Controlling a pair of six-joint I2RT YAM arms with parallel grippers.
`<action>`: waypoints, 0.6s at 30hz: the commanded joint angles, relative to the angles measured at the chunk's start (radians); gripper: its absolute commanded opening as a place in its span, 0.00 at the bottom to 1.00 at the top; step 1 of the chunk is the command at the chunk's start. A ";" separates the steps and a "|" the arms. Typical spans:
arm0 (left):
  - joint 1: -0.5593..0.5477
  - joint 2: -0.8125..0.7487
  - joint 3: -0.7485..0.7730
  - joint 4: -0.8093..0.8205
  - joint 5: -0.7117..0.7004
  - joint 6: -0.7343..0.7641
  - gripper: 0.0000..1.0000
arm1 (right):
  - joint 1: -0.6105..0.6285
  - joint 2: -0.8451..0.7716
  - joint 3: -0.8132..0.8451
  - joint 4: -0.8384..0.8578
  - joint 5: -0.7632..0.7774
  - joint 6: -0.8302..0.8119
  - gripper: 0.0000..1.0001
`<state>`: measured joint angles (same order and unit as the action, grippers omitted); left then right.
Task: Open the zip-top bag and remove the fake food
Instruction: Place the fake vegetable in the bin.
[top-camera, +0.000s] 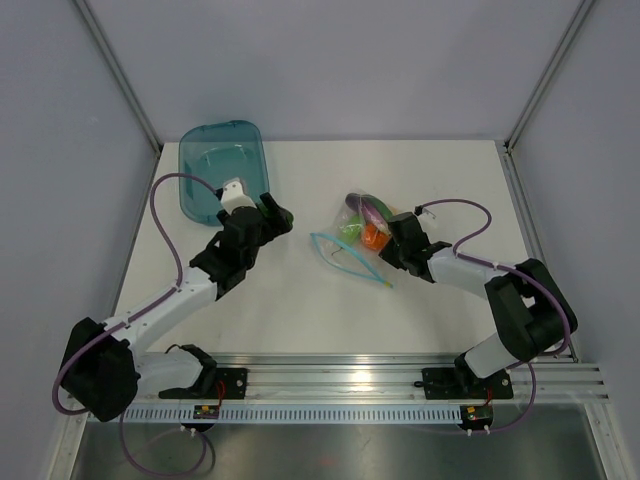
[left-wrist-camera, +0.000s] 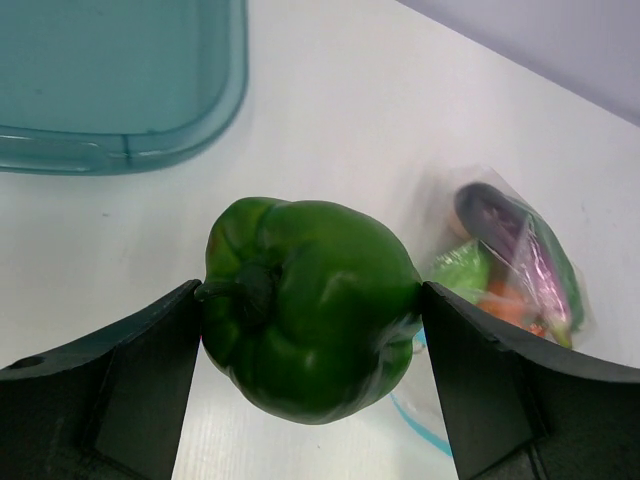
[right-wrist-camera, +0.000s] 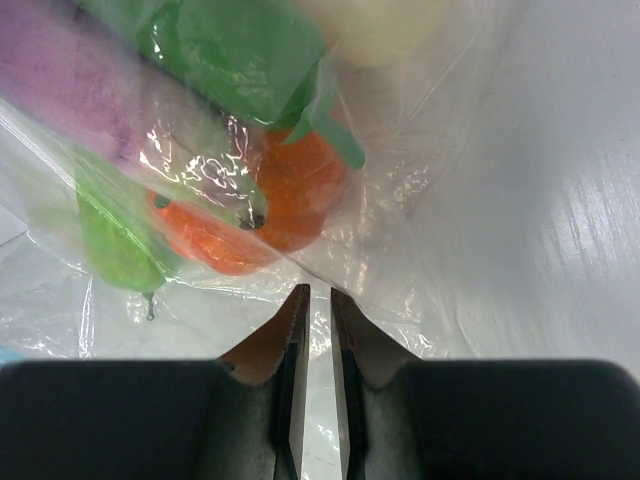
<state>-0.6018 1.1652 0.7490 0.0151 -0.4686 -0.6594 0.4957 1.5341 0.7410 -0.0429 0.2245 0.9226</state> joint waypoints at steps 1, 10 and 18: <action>0.060 0.007 0.062 -0.003 -0.041 -0.022 0.35 | 0.003 -0.040 0.012 0.000 0.029 -0.011 0.20; 0.203 0.103 0.130 -0.012 -0.058 -0.092 0.34 | 0.003 -0.054 0.015 0.000 0.027 -0.014 0.20; 0.339 0.192 0.134 0.045 -0.027 -0.132 0.33 | 0.003 -0.058 0.012 0.008 0.018 -0.011 0.20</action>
<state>-0.2996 1.3300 0.8383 -0.0074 -0.4854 -0.7578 0.4953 1.5055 0.7410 -0.0498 0.2237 0.9199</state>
